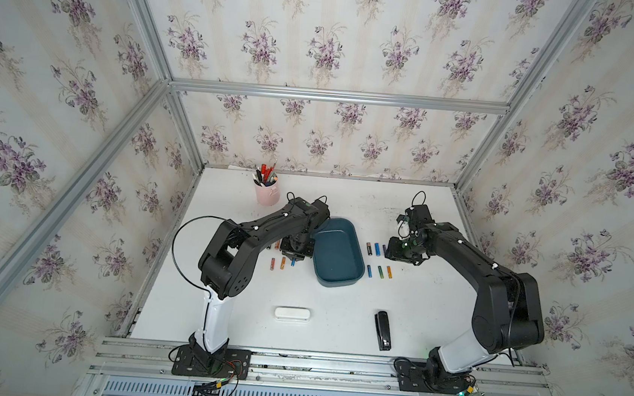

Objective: Take the batteries out of the storage box
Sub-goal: Place the battery at the center of the board.

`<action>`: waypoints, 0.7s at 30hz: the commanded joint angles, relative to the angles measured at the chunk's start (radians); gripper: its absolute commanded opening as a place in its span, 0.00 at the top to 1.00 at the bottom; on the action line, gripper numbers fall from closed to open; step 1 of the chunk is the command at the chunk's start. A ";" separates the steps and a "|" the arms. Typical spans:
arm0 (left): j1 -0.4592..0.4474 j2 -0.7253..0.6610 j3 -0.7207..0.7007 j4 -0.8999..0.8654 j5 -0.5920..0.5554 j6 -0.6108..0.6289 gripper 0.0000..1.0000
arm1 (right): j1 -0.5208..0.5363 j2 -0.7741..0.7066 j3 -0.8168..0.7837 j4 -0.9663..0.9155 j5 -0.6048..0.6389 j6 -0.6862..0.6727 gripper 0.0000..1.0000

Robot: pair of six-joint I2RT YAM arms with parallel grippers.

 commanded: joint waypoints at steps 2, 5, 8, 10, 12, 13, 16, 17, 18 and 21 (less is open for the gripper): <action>0.004 0.025 0.004 0.030 -0.005 -0.014 0.83 | 0.001 0.006 0.009 -0.005 0.007 -0.008 0.58; 0.005 0.037 0.004 0.035 -0.015 -0.016 0.83 | 0.002 0.009 0.011 -0.007 0.009 -0.009 0.58; 0.007 0.055 0.003 0.032 -0.028 -0.020 0.83 | 0.002 0.012 0.010 -0.008 0.007 -0.009 0.58; 0.007 0.060 -0.008 0.037 -0.033 -0.025 0.83 | 0.001 0.013 0.011 -0.009 0.007 -0.011 0.58; 0.007 0.060 -0.018 0.048 -0.038 -0.027 0.83 | 0.001 0.013 0.010 -0.009 0.008 -0.011 0.58; 0.007 0.060 -0.023 0.053 -0.038 -0.026 0.83 | 0.002 0.013 0.010 -0.010 0.010 -0.013 0.58; 0.010 0.066 -0.029 0.064 -0.038 -0.025 0.82 | 0.002 0.015 0.011 -0.012 0.009 -0.012 0.58; 0.009 0.069 -0.031 0.067 -0.038 -0.026 0.82 | 0.001 0.014 0.010 -0.012 0.009 -0.012 0.58; 0.009 0.072 -0.031 0.068 -0.037 -0.023 0.82 | 0.002 0.015 0.011 -0.012 0.010 -0.012 0.58; 0.012 0.073 -0.041 0.080 -0.033 -0.023 0.82 | 0.001 0.015 0.014 -0.016 0.011 -0.012 0.58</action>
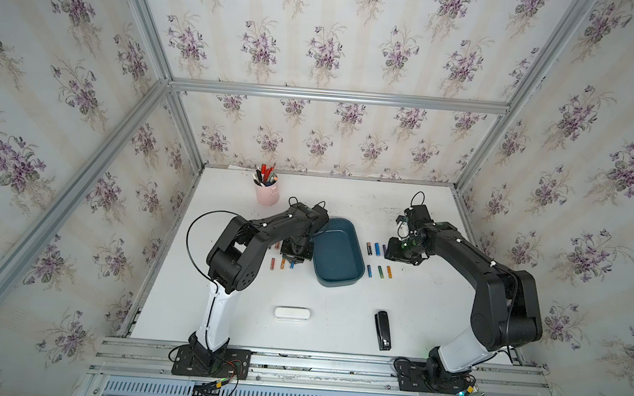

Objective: Take the batteries out of the storage box
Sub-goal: Place the battery at the center of the board.

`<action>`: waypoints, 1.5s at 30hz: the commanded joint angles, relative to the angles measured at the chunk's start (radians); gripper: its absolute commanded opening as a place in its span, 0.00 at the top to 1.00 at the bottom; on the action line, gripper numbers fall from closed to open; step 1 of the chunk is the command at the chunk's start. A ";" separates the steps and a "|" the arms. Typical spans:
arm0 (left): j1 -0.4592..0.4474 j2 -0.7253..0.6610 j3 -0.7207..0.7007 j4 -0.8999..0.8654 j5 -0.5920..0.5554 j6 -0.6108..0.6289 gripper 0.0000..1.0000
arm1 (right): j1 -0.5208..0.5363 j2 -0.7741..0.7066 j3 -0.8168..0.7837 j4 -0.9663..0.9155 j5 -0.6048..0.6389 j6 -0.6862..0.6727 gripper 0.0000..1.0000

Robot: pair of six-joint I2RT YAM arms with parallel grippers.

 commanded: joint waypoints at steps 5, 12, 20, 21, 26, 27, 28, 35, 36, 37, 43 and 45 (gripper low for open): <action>0.003 0.006 -0.016 0.024 -0.007 -0.009 0.82 | 0.001 0.005 0.016 -0.018 0.012 -0.009 0.58; 0.003 0.011 -0.024 0.032 -0.001 -0.007 0.76 | 0.001 0.006 0.020 -0.020 0.014 -0.009 0.58; 0.003 -0.028 -0.014 0.021 -0.008 -0.007 0.69 | 0.001 0.008 0.028 -0.026 0.013 -0.009 0.58; 0.004 -0.037 -0.012 0.018 -0.010 -0.006 0.68 | 0.002 0.006 0.027 -0.026 0.013 -0.009 0.58; 0.004 -0.083 -0.002 0.008 -0.015 -0.008 0.59 | 0.003 -0.003 0.028 -0.031 0.018 -0.008 0.58; 0.004 -0.094 0.001 0.006 -0.015 -0.005 0.56 | 0.002 -0.005 0.028 -0.032 0.019 -0.007 0.58; 0.005 -0.104 0.004 0.004 -0.011 -0.004 0.52 | 0.002 -0.008 0.029 -0.033 0.019 -0.006 0.58; 0.042 -0.258 -0.016 0.027 -0.049 0.044 0.00 | 0.002 -0.039 0.048 -0.040 0.047 0.013 0.43; 0.054 -0.294 -0.024 0.032 -0.091 0.063 0.00 | 0.002 -0.048 0.054 -0.040 0.054 0.019 0.39; 0.066 -0.336 -0.045 0.048 -0.139 0.075 0.00 | 0.003 -0.056 0.058 -0.038 0.062 0.028 0.33; 0.307 -0.765 -0.468 0.480 -0.255 0.226 0.00 | 0.002 -0.192 -0.019 0.115 0.228 0.087 0.00; 0.404 -0.938 -0.704 0.742 -0.256 0.322 0.00 | -0.005 -0.294 -0.142 0.274 0.351 0.114 0.00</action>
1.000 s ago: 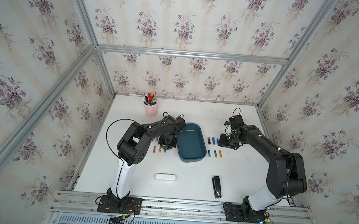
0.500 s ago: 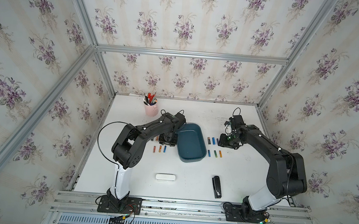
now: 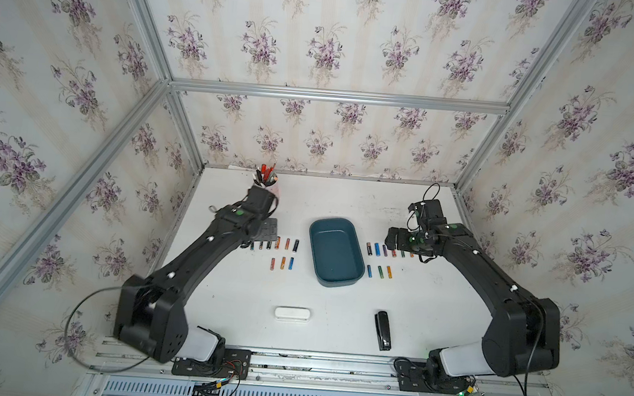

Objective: Take the batteries out of the storage box
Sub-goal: Place the battery at the center of the board, then reset both arms

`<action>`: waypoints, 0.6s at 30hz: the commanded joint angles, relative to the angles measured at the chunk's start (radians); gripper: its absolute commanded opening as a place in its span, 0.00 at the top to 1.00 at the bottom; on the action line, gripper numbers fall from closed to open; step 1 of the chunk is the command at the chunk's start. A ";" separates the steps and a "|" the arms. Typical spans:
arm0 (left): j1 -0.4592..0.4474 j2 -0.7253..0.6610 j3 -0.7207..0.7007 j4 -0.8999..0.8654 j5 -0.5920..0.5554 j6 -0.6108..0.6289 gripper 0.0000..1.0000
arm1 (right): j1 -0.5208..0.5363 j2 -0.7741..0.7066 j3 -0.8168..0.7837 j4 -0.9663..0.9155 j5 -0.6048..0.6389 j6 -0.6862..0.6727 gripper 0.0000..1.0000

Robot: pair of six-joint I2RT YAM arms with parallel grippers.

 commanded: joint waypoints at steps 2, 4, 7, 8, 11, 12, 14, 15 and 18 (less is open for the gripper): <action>0.126 -0.286 -0.427 0.664 -0.063 0.256 0.00 | -0.017 -0.186 -0.235 0.378 0.269 0.068 0.00; 0.157 -0.384 -0.590 0.847 -0.056 0.301 0.00 | -0.028 -0.270 -0.374 0.591 0.314 0.042 0.00; 0.234 -0.401 -0.682 0.950 -0.005 0.267 0.00 | -0.029 -0.299 -0.515 0.825 0.410 -0.030 0.00; 0.244 -0.377 -0.694 0.989 0.017 0.265 0.00 | -0.032 -0.278 -0.527 0.844 0.433 -0.051 0.00; 0.246 -0.254 -0.719 1.165 0.097 0.270 0.00 | -0.049 -0.197 -0.544 0.905 0.457 -0.043 0.00; 0.246 -0.196 -0.730 1.235 0.103 0.275 0.00 | -0.049 -0.182 -0.568 0.961 0.462 -0.058 0.00; 0.246 -0.104 -0.727 1.315 0.079 0.308 0.00 | -0.050 -0.167 -0.616 1.062 0.497 -0.092 0.00; 0.245 -0.093 -0.709 1.287 0.066 0.308 0.00 | -0.054 -0.163 -0.641 1.116 0.497 -0.113 0.00; 0.246 -0.014 -0.674 1.334 0.096 0.348 0.00 | -0.065 -0.141 -0.716 1.298 0.480 -0.180 0.00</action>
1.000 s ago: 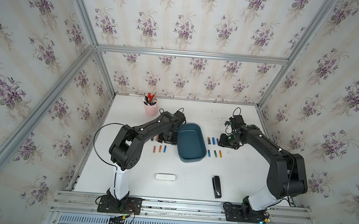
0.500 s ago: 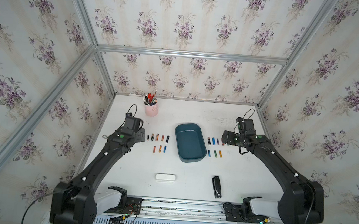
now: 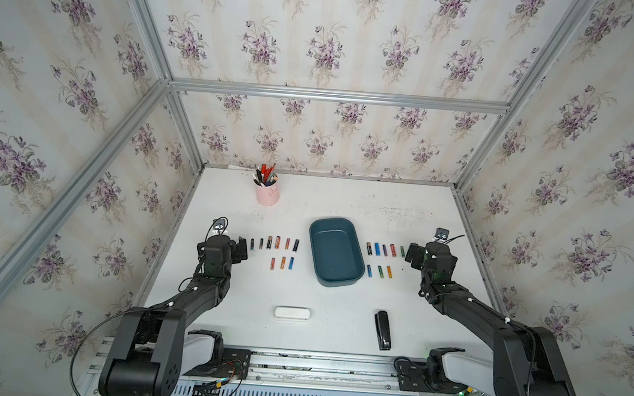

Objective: Take the batteries out of the storage box
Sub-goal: Reset both arms

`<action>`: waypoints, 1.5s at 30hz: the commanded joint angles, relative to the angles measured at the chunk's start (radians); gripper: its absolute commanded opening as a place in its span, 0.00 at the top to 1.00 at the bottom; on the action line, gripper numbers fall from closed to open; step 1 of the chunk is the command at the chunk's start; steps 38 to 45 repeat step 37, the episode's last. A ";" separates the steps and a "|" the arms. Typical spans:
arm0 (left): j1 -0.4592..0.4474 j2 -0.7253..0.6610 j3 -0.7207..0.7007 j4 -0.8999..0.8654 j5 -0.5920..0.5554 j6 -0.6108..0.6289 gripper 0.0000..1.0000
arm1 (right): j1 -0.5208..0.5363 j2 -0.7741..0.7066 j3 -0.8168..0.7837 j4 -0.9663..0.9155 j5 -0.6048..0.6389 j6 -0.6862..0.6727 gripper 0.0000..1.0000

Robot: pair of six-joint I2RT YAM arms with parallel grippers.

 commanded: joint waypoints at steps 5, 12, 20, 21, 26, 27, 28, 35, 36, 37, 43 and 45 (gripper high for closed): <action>-0.024 0.256 0.099 0.198 0.092 0.118 0.00 | -0.026 0.083 -0.121 0.490 -0.020 -0.121 0.00; -0.035 0.260 0.109 0.198 0.083 0.127 0.00 | -0.070 0.323 -0.219 1.020 -0.198 -0.125 0.00; -0.035 0.255 0.108 0.189 0.083 0.127 0.00 | -0.078 0.262 -0.187 0.838 -0.184 -0.089 0.00; -0.035 0.256 0.109 0.190 0.083 0.127 0.00 | -0.079 0.272 -0.180 0.843 -0.172 -0.089 0.00; -0.035 0.256 0.109 0.190 0.082 0.127 0.00 | -0.079 0.293 -0.189 0.909 -0.158 -0.090 0.00; -0.035 0.255 0.108 0.190 0.083 0.127 0.00 | -0.079 0.284 -0.182 0.879 -0.159 -0.084 0.00; -0.035 0.256 0.108 0.191 0.083 0.128 0.00 | -0.079 0.276 -0.180 0.849 -0.163 -0.082 0.00; -0.035 0.255 0.108 0.191 0.083 0.126 0.00 | -0.081 0.285 -0.175 0.853 -0.169 -0.084 0.00; -0.035 0.255 0.108 0.191 0.083 0.127 0.00 | -0.079 0.282 -0.178 0.855 -0.169 -0.084 0.00; -0.035 0.255 0.109 0.191 0.083 0.126 0.00 | -0.079 0.284 -0.180 0.862 -0.169 -0.086 0.00; -0.035 0.255 0.109 0.191 0.083 0.126 0.00 | -0.079 0.284 -0.180 0.862 -0.169 -0.086 0.00; -0.035 0.255 0.109 0.191 0.083 0.126 0.00 | -0.079 0.284 -0.180 0.862 -0.169 -0.086 0.00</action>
